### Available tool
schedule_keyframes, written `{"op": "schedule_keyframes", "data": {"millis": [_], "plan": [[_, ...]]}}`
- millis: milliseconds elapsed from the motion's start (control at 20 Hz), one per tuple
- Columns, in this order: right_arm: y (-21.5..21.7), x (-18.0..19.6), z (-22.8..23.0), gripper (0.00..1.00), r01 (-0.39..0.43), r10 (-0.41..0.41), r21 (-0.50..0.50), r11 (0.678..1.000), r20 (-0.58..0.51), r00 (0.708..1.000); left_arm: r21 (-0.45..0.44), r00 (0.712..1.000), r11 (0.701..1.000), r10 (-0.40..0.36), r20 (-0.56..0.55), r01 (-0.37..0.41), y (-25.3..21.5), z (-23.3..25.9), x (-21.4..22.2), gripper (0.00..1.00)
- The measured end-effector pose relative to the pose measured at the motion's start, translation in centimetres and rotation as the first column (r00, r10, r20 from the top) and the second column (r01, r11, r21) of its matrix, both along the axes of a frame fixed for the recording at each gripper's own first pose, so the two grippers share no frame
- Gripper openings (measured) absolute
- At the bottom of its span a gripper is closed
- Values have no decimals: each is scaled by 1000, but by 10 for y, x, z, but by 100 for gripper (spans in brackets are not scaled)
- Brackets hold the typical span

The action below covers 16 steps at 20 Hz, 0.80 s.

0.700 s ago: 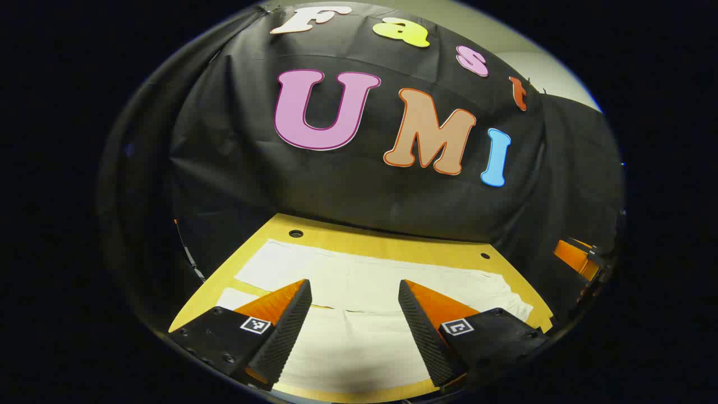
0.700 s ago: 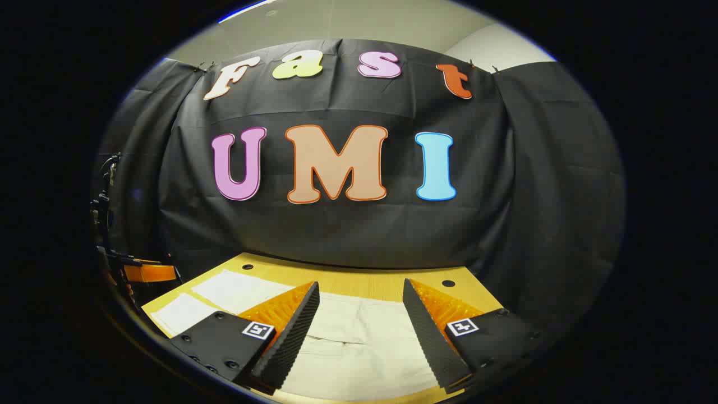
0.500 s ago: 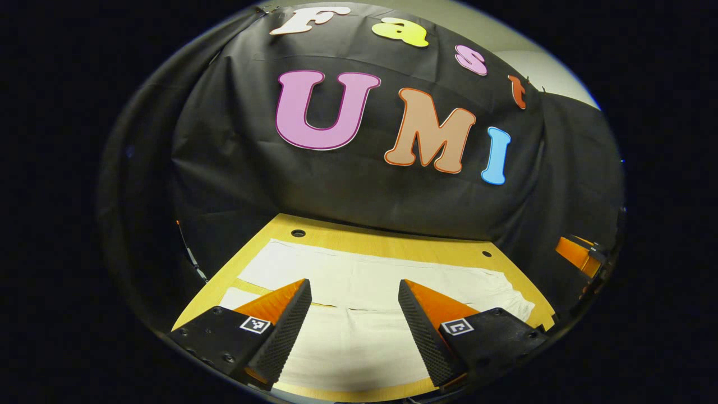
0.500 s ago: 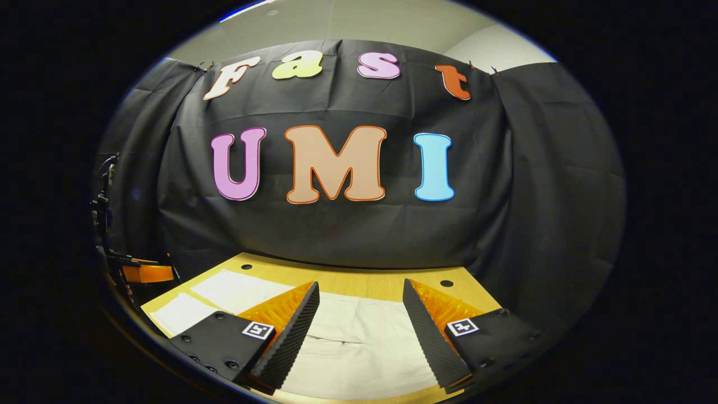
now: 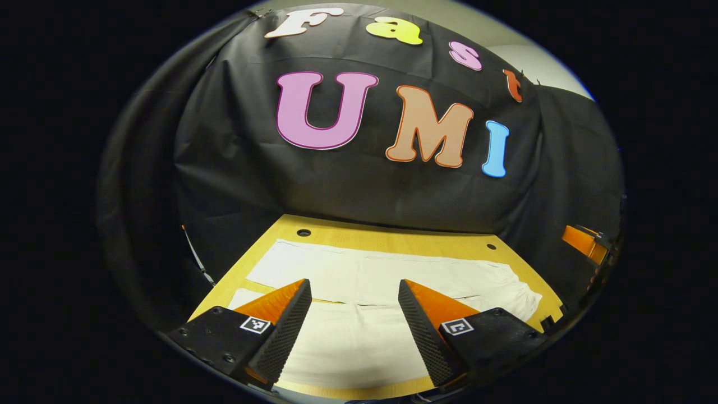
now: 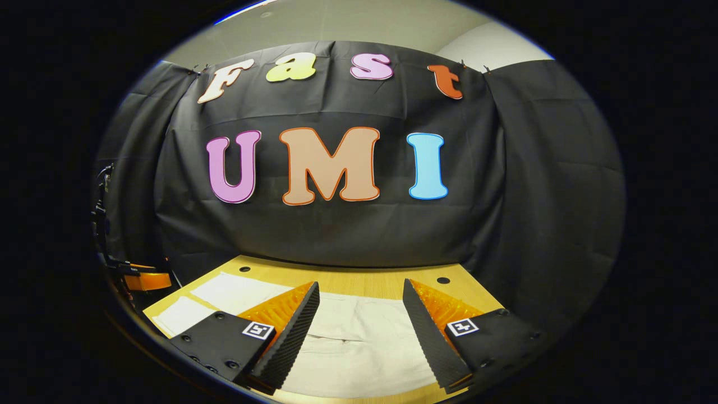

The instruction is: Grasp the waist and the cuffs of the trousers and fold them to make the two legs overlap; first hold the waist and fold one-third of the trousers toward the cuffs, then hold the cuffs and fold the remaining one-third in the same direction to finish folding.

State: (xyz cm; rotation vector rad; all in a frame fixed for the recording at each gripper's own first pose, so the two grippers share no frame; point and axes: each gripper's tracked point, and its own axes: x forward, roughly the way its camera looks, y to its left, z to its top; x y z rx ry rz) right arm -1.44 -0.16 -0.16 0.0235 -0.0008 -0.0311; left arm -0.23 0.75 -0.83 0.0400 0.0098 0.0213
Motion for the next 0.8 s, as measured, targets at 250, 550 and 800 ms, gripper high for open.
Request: {"op": "schedule_keyframes", "data": {"millis": [250, 550, 800], "plan": [[4, -6, -7, 96, 5, -5, -8, 1000, -11, 1000, 50, 998, 998, -26, -57, 29, -1, -8, -3, 94], [4, -17, -15, 96, 30, -31, -7, 1000, -27, 999, 163, 959, 968, -148, -240, 190, 15, -60, -6, 94], [0, -26, -28, 96, 72, -73, -16, 997, -60, 996, 262, 855, 889, -223, -467, 375, 40, -121, -19, 94]]}}
